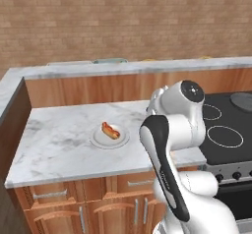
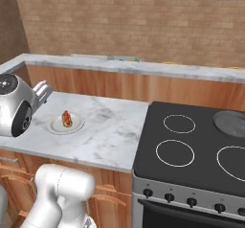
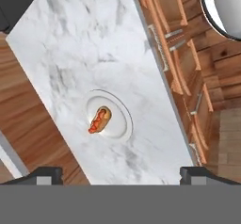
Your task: Place the cold items (carrot and sweet potato) from the fridge in one tupperware on the dining counter. Place the warm items (kebab skewer and hot dog) in the stove area in another tupperware.
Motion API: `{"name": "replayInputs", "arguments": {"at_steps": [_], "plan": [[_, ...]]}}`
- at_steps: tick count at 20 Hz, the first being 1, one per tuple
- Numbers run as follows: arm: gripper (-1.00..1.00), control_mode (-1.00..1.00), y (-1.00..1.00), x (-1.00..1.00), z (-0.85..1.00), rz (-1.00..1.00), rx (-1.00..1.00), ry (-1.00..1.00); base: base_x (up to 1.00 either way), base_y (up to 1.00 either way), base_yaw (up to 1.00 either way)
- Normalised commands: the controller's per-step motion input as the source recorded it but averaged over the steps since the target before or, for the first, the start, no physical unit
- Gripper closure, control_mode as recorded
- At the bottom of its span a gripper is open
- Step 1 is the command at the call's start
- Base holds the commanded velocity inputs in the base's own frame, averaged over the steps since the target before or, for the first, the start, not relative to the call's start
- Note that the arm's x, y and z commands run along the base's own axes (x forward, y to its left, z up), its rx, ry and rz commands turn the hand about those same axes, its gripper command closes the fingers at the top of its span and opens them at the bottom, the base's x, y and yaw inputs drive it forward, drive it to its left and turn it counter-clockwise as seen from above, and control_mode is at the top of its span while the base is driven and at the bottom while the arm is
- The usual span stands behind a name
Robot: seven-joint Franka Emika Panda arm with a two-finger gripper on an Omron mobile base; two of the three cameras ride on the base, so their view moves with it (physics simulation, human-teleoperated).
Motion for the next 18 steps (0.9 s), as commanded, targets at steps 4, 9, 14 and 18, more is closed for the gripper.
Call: {"name": "replayInputs", "arguments": {"at_steps": [4, 9, 14, 18], "plan": [[-1.0, -1.0, 0.2, 0.56, -0.13, -0.28, 0.0, 0.07, 0.15, 0.0, -0.04], [-1.0, -1.0, 0.24, 0.77, -0.29, -0.43, 0.0, 0.28, 0.0, 0.0, 0.0], [-1.0, -1.0, 0.06, 0.74, -0.37, -0.17, 0.0, 0.46, 0.0, 0.0, 0.0], [-1.0, -1.0, 0.31, 0.57, -0.45, -0.17, 0.0, 0.25, 0.0, 0.0, 0.0]]}}
